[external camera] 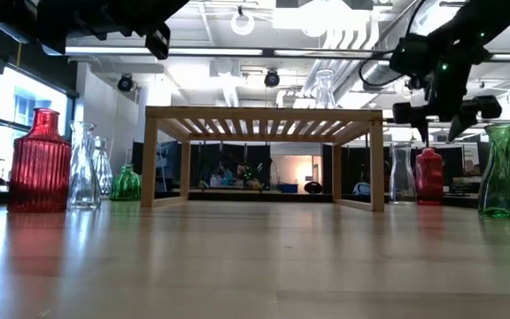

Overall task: Sort vases onto shelf
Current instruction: Put the red vase on the shelf

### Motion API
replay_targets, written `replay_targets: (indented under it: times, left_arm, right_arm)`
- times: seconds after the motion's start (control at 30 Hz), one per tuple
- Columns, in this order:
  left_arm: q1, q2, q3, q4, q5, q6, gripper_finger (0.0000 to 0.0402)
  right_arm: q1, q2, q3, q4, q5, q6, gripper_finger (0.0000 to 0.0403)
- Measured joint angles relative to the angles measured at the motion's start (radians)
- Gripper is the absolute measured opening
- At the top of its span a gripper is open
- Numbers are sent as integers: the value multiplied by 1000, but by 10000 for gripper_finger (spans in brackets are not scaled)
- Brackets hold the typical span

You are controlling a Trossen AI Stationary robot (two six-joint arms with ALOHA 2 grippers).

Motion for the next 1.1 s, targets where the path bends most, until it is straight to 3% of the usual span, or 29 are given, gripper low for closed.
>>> replay_targets:
  times: [0.47,1.1]
  left_arm:
    - [0,0,0,0,1,1,5]
    - [0,0,0,-2,1,2,5]
  right_arm:
    - [-49,121,-1,130,32,4,227]
    - [-57,215,-2,178,129,70,227]
